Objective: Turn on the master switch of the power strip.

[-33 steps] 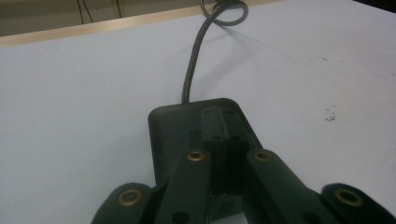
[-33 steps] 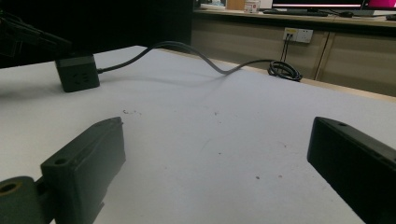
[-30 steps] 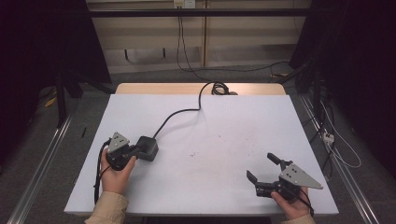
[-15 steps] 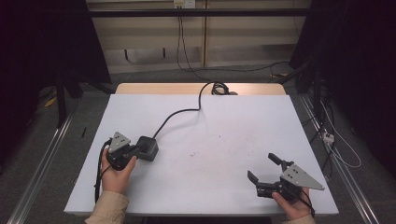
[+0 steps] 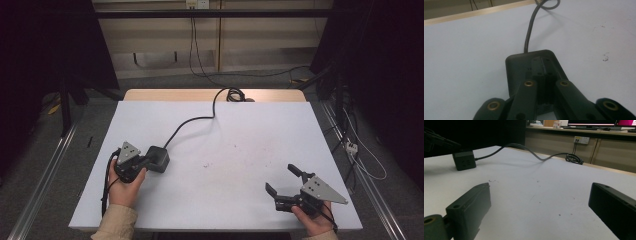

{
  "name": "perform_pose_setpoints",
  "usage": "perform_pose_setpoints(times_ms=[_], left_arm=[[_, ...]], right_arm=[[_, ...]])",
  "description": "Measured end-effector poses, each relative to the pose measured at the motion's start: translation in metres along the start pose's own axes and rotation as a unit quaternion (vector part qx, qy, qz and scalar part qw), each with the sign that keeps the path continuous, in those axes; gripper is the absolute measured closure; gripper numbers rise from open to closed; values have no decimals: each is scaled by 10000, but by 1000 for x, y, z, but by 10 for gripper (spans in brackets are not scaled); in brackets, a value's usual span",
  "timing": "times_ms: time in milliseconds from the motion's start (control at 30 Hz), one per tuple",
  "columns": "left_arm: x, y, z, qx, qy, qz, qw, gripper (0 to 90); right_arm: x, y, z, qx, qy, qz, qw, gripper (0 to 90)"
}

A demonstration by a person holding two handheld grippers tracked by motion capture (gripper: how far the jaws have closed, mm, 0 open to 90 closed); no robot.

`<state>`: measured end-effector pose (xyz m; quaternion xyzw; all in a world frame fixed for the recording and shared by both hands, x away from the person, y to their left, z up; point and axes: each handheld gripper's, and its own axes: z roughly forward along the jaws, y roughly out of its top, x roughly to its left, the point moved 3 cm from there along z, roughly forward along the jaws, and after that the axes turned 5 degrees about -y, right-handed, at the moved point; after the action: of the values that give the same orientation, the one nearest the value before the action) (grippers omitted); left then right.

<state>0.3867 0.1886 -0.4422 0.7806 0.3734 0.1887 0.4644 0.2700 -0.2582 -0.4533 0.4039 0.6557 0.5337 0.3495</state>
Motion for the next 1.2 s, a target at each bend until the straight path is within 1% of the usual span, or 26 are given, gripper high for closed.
perform_pose_setpoints(times_ms=[133,233,333,500,600,667,733,800,900,967,1067,1133,1200], left_arm=[[0,0,0,-33,-22,-44,10000,900],[0,0,0,-18,-13,-40,10000,900],[1,0,-1,-45,-70,-154,9998,900],[0,0,-1,-70,-45,-123,9999,900],[0,0,-1,-84,-53,-170,9998,900],[1,0,-1,-71,-94,-288,9995,900],[1,1,-1,-73,-94,-295,9995,900],[2,2,-2,-93,-89,-351,9993,900],[5,1,-4,-92,-11,-354,9993,900],[6,1,-5,-103,-59,-443,9989,900],[6,2,-8,-149,-80,-430,9989,900],[5,4,-10,-277,-126,-457,9985,875],[5,5,-12,-348,-135,-534,9979,807]], right_arm=[[0,0,1,10,1,-3,10000,35],[0,0,1,7,-10,0,10000,35],[0,0,1,6,-8,1,10000,35],[0,1,1,-3,-6,27,10000,35],[1,1,2,15,18,15,10000,35],[1,1,2,11,22,10,10000,35],[1,1,2,7,20,15,10000,35],[0,1,3,0,17,25,10000,35],[1,1,3,0,27,10,10000,35],[1,1,3,-2,34,8,10000,35],[1,1,4,-13,48,-3,10000,35],[1,1,4,-12,40,-7,10000,35],[2,1,4,0,51,-4,10000,35]])
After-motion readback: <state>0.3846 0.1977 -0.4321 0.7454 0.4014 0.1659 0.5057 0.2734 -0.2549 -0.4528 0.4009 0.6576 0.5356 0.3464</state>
